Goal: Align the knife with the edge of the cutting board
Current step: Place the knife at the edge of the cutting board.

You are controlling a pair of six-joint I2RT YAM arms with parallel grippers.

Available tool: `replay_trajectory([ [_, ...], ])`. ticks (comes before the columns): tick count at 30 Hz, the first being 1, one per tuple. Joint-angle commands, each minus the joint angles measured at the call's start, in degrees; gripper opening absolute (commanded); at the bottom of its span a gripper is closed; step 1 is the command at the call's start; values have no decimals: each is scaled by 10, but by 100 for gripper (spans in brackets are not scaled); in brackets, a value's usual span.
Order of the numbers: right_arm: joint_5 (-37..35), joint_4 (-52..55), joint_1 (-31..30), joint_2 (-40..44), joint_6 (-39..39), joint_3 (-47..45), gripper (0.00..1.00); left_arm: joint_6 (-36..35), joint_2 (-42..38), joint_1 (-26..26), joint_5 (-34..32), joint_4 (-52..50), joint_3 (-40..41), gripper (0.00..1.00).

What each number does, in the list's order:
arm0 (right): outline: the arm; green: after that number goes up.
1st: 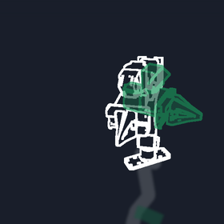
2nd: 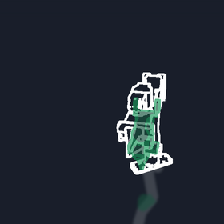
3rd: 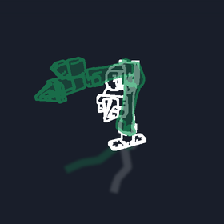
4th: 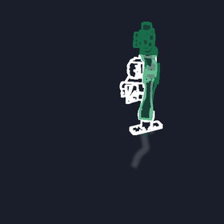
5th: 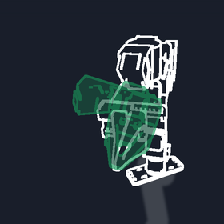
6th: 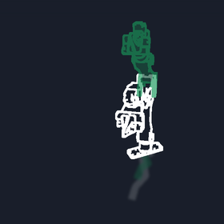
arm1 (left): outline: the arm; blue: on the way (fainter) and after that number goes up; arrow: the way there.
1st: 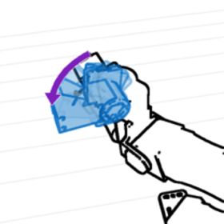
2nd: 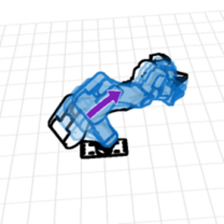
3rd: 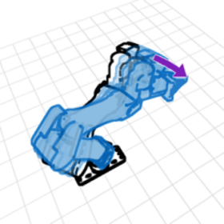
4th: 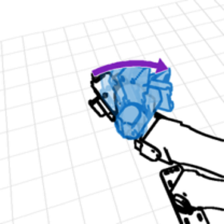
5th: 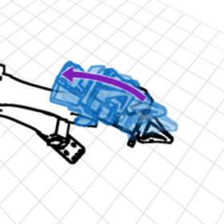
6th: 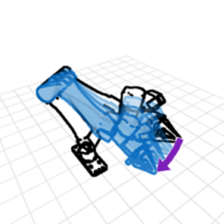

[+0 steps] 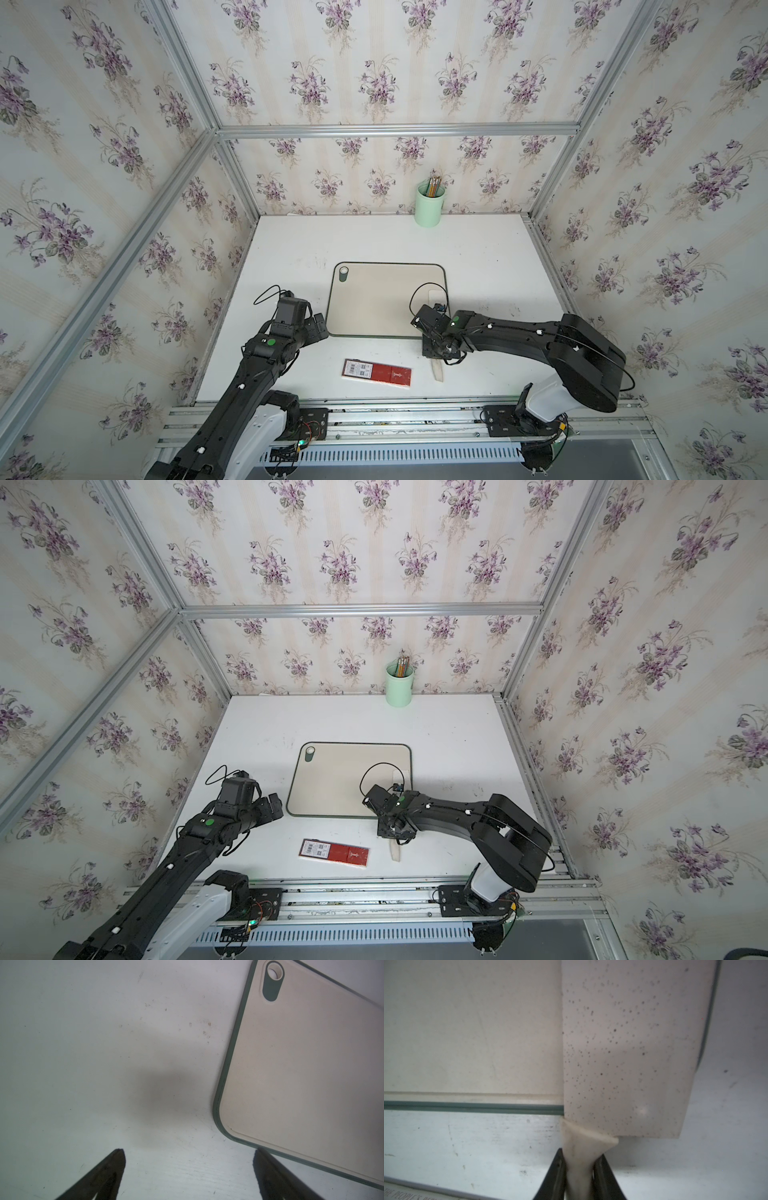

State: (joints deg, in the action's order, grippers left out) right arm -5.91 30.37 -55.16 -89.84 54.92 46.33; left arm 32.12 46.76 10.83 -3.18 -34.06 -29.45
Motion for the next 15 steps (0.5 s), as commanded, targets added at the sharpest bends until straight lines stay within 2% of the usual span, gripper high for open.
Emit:
replay_trajectory([
  [1,-2,-20,0,-9,0,-4,31,1,1,0,-3,1,-2,99],
  [5,2,-23,0,-9,-1,-4,40,1,2,0,-3,1,-2,99],
  [7,0,-23,0,-7,0,-5,41,1,2,-1,-3,1,-3,99],
  [15,-8,-22,0,-4,12,-8,28,1,1,-1,-3,1,-3,99],
])
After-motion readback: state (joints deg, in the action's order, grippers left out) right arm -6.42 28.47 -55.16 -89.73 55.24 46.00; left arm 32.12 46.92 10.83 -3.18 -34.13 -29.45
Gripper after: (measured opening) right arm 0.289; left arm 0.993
